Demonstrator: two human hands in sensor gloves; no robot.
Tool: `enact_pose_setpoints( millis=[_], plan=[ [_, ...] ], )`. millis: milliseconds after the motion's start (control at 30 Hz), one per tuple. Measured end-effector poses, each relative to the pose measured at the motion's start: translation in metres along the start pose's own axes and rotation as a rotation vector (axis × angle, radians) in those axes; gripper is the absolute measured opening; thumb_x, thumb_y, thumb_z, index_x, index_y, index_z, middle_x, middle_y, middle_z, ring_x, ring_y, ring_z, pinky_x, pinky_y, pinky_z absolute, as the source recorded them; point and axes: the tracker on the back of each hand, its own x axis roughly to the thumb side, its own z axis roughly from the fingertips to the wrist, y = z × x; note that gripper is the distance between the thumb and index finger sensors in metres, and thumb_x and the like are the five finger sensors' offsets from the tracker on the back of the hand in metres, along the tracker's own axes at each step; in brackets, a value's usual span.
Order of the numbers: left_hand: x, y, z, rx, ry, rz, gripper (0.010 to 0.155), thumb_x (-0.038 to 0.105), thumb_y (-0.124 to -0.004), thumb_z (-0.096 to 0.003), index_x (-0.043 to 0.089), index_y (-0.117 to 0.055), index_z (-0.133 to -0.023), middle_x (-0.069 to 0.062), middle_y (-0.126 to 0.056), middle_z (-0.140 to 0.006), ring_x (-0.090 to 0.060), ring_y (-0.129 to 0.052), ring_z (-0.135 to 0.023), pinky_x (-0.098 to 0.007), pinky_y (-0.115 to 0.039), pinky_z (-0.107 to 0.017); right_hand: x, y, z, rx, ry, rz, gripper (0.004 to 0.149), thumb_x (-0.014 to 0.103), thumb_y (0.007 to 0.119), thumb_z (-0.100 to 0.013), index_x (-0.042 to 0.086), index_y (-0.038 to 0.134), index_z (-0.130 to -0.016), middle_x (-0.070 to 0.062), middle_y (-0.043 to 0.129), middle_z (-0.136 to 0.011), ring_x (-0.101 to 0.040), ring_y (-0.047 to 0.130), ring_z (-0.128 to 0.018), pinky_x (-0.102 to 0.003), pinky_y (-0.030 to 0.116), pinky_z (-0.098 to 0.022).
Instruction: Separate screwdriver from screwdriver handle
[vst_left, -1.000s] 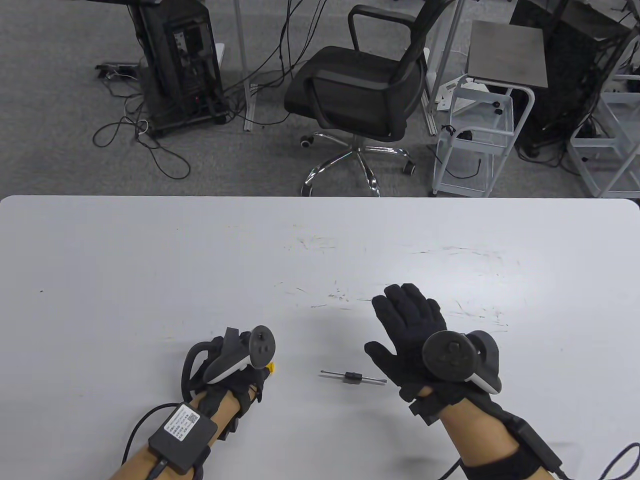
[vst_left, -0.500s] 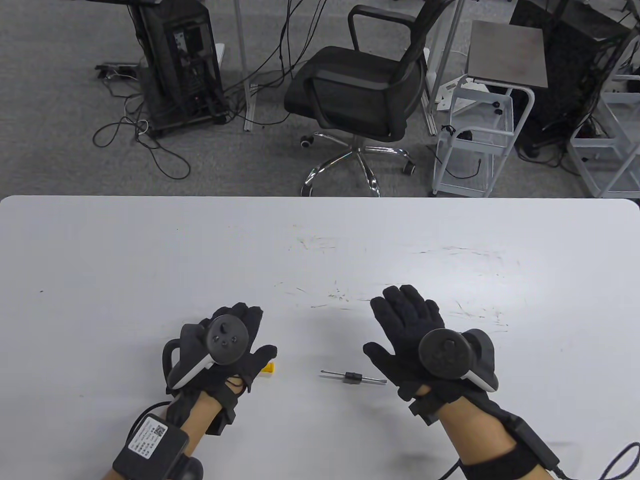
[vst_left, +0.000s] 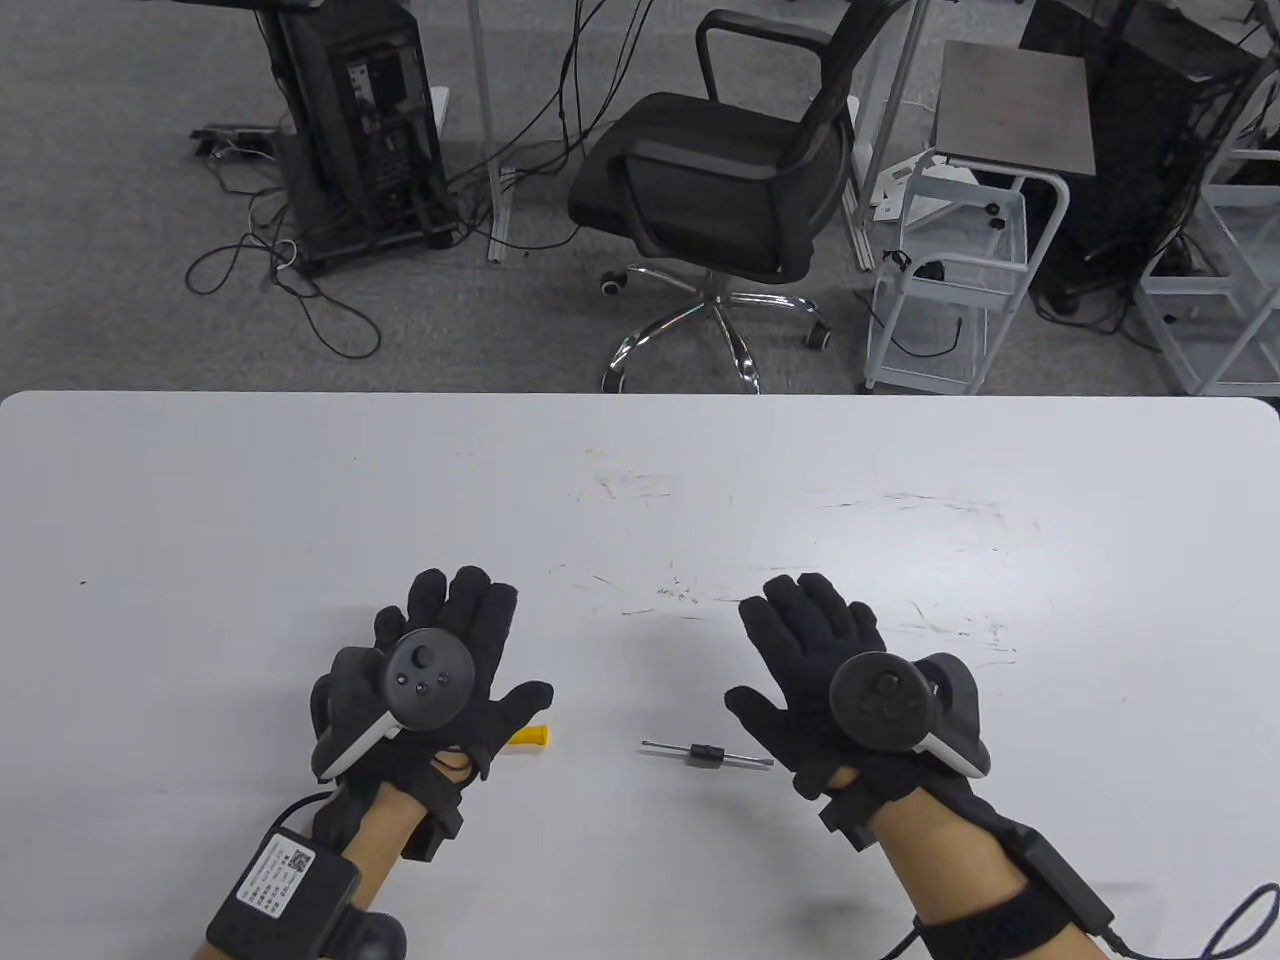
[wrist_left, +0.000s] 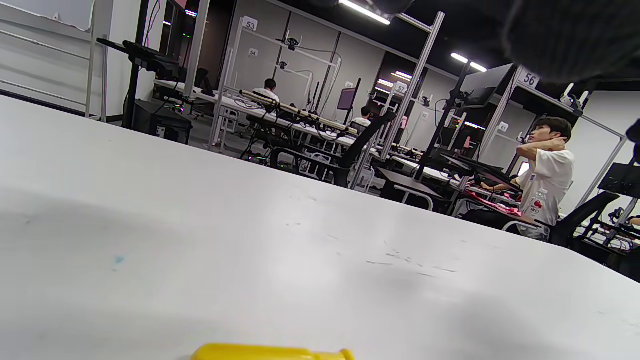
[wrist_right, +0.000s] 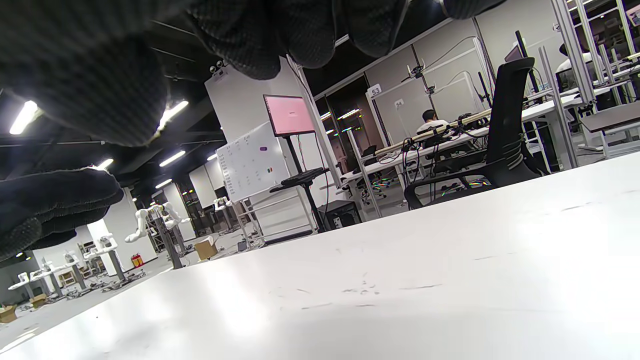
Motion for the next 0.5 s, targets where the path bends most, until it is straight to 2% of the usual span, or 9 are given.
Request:
enact_pose_setpoints(
  millis=[500],
  plan=[
    [0.0011,-0.0009,0.0001,-0.007,-0.005,-0.016,0.092,0.074,-0.073,-0.0388,0.04,-0.028,-0.111,0.007,-0.019,-0.119,-0.038,-0.015,-0.116,-0.067,-0.023,-0.079,0.0025,0.0036,-0.0016,0.02,-0.003,0.019,0.08,0.06,0.081,-0.053,0.022,0.046,-0.114,-0.002,0.032,-0.12,-0.045,0.03,-0.113,-0.073,0.03,-0.074]
  ],
)
